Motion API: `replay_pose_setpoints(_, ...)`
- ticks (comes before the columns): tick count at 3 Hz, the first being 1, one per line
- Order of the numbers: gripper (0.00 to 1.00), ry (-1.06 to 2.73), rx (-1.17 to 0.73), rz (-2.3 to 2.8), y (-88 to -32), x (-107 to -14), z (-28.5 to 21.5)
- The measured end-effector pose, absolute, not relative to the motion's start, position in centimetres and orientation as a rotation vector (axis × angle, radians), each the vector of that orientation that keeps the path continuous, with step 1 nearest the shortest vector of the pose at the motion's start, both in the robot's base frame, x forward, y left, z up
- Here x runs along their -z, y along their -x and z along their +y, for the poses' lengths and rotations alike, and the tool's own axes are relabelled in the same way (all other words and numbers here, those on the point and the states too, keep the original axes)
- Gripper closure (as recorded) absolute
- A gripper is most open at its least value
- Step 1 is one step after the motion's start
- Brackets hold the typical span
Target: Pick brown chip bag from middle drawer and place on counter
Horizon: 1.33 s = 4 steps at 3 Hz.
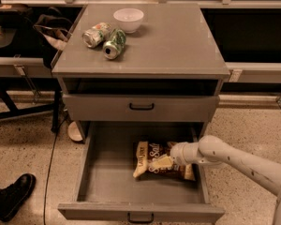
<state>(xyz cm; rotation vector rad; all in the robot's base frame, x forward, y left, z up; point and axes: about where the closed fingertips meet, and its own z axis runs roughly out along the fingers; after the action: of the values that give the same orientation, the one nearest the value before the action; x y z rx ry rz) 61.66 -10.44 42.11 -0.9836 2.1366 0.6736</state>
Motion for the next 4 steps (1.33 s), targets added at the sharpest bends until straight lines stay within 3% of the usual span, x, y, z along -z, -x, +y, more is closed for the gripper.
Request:
replay_pose_setpoints(3, 0.89, 0.984, -0.674, 2.137, -61.66, -42.1, -10.43)
replay_pose_setpoints(4, 1.0, 0.984, -0.674, 2.137, -61.65, -42.1, -10.42)
